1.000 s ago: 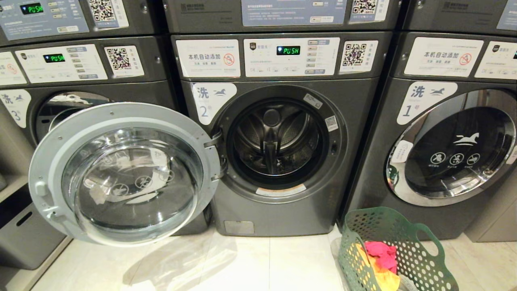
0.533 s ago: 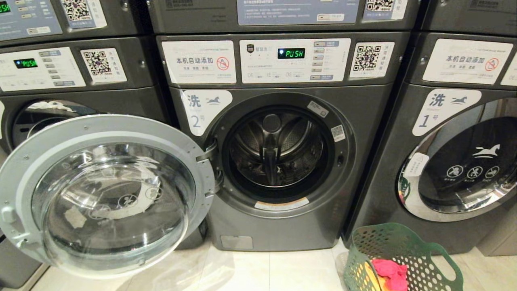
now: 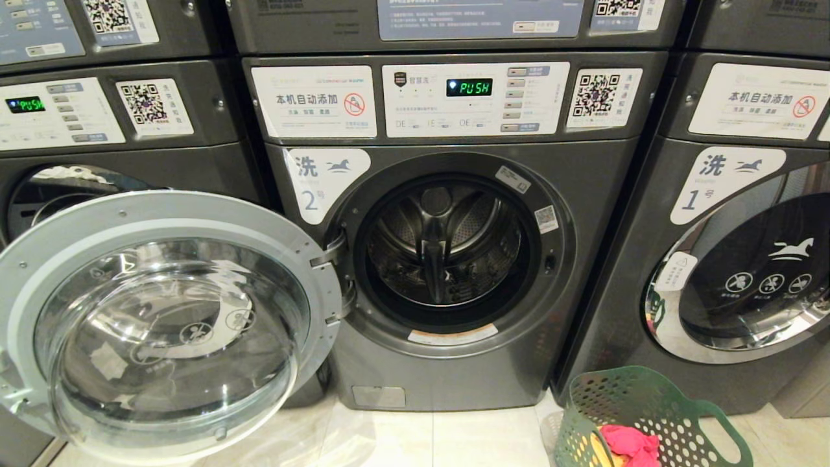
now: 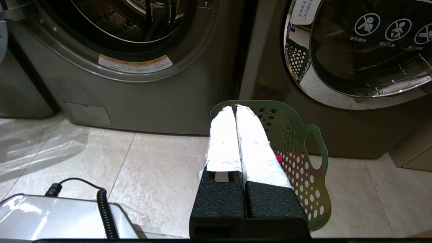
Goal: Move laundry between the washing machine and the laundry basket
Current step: Pick a cloth and place it into the basket
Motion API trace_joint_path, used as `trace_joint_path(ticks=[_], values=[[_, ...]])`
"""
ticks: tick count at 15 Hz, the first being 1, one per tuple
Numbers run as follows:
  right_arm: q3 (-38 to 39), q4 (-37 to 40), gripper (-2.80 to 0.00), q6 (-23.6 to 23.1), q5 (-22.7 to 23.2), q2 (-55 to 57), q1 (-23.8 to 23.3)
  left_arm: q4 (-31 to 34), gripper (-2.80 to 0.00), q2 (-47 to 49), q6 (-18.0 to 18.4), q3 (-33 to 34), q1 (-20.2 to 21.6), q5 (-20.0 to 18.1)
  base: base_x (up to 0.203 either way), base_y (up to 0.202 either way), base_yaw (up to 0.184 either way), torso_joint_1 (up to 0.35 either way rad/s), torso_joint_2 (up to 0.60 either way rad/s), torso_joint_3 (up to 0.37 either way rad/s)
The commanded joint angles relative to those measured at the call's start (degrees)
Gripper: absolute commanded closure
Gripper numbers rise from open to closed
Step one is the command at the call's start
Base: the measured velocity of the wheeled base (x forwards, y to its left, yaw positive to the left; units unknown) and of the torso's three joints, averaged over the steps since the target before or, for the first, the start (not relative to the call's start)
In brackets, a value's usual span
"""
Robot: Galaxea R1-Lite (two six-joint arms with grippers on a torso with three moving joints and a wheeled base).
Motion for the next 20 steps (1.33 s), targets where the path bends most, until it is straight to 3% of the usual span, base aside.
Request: trace_joint_path(ticks=[1, 20], values=[[0.0, 0.1, 0.00, 0.0, 0.0, 0.0, 0.0, 0.0, 0.00, 0.1, 0.0, 0.0, 0.0, 0.0, 0.000, 0.000, 0.000, 0.000, 0.00, 0.000], [0.0, 0.1, 0.00, 0.0, 0.0, 0.0, 0.0, 0.0, 0.00, 0.1, 0.0, 0.0, 0.0, 0.0, 0.000, 0.000, 0.000, 0.000, 0.00, 0.000]])
